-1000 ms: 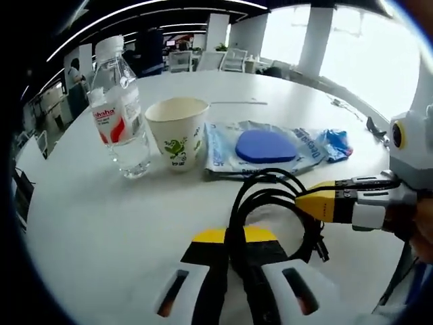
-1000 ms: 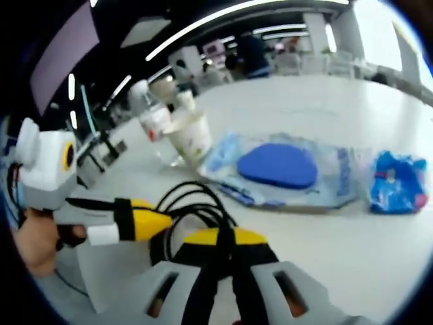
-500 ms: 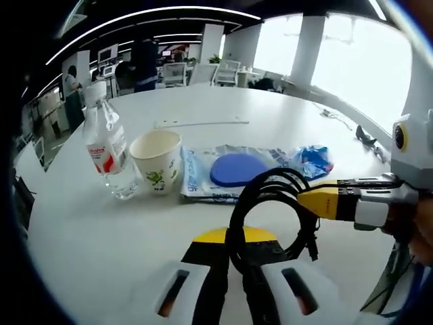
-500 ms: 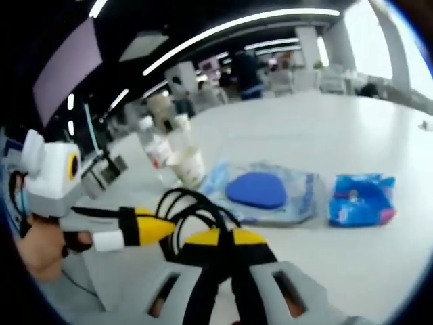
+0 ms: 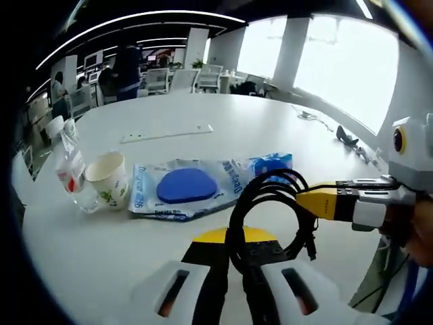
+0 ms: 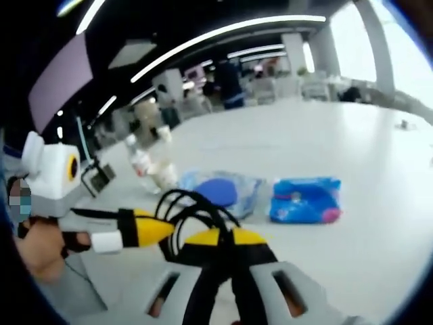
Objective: Arrange the tabletop items into an orderly group along one side of the table until the central work area is clear of visible clutter.
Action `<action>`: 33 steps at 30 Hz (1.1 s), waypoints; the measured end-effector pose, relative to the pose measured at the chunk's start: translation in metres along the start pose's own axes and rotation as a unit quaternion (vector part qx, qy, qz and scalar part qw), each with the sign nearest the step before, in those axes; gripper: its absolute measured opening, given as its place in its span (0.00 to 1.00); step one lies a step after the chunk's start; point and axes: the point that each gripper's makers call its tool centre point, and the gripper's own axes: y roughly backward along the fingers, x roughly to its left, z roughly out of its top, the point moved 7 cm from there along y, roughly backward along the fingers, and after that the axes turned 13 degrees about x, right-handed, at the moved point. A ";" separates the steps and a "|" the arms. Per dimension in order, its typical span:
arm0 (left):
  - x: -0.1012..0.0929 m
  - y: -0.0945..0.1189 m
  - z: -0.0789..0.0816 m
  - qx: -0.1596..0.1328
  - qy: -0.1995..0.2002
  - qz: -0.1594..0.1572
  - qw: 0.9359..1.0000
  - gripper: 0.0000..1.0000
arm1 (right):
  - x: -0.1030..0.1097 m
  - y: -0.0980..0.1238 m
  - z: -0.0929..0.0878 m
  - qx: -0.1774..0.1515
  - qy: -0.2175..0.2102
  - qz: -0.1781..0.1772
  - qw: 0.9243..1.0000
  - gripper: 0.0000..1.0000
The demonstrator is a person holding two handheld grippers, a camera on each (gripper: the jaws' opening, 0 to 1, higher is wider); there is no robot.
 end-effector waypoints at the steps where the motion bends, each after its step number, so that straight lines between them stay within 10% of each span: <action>1: -0.007 -0.003 0.002 0.000 -0.001 -0.004 1.000 0.04 | -0.006 0.004 -0.001 -0.001 -0.003 -0.003 1.000 0.01; 18: -0.085 -0.046 0.018 0.005 -0.012 -0.038 0.999 0.04 | -0.083 0.044 -0.011 -0.012 -0.028 -0.041 0.999 0.01; 33: -0.100 -0.074 0.024 0.011 0.011 -0.024 1.000 0.04 | -0.118 0.033 -0.009 0.002 -0.020 -0.021 1.000 0.01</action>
